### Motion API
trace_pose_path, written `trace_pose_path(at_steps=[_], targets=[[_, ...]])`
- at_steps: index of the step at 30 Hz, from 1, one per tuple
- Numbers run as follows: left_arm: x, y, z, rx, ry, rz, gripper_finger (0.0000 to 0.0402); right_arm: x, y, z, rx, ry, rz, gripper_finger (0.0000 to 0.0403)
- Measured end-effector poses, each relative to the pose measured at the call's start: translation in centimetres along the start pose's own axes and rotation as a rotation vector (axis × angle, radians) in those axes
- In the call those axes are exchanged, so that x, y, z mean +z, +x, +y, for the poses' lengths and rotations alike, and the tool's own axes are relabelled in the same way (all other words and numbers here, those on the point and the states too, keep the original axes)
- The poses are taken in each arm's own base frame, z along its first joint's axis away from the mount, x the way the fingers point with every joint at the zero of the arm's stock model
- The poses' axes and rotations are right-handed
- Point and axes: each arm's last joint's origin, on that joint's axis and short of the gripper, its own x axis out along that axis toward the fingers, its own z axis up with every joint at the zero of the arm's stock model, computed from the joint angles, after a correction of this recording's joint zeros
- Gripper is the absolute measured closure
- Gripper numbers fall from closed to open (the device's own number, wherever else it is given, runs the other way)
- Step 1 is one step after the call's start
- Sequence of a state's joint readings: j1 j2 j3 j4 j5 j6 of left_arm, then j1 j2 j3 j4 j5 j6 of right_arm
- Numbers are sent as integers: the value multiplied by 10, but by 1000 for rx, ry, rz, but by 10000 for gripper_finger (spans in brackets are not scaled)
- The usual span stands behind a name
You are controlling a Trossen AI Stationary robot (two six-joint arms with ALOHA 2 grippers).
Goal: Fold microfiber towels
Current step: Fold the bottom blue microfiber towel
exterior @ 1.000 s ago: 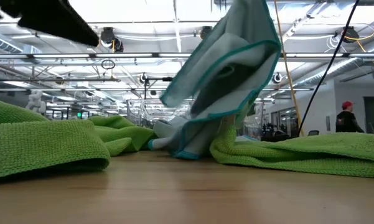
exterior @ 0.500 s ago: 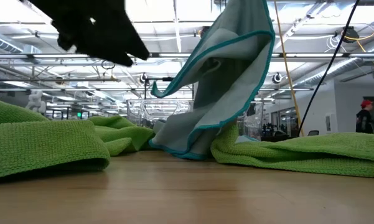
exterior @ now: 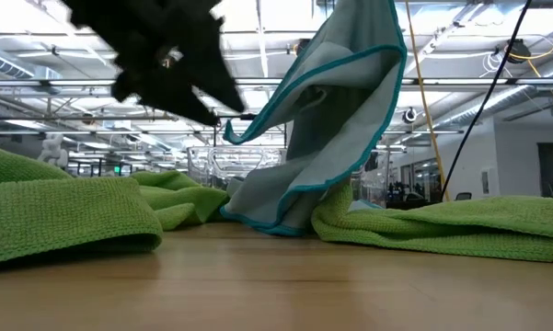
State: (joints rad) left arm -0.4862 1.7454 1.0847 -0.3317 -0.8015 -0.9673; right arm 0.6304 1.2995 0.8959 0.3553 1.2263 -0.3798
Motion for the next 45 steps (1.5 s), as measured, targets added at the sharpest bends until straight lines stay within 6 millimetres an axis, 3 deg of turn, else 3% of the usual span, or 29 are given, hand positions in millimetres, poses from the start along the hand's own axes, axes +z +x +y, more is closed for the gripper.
trace_pose_path(at_steps=[11, 14, 20, 26, 30, 33, 39, 45], targets=[[7, 23, 12, 26, -35, 86, 204, 1, 0, 1, 47, 4, -19, 399], [6, 22, 11, -4, 20, 112, 248, 1, 0, 1, 48, 6, -19, 399], [2, 27, 7, -54, 138, 156, 386, 1, 0, 1, 49, 19, -19, 399], [3, 24, 11, -25, 209, 155, 398, 1, -2, 2, 57, 35, -22, 399], [11, 17, 11, -38, 157, 125, 381, 1, -4, 3, 62, 44, -24, 399], [6, 14, 10, -52, 119, 157, 352, 1, -3, 3, 60, 44, -24, 399], [-8, 13, 8, -80, 18, 193, 238, 1, -3, 3, 61, 48, -24, 399], [-16, 23, 12, -144, -214, 186, 139, 1, -3, 3, 62, 40, -21, 399]])
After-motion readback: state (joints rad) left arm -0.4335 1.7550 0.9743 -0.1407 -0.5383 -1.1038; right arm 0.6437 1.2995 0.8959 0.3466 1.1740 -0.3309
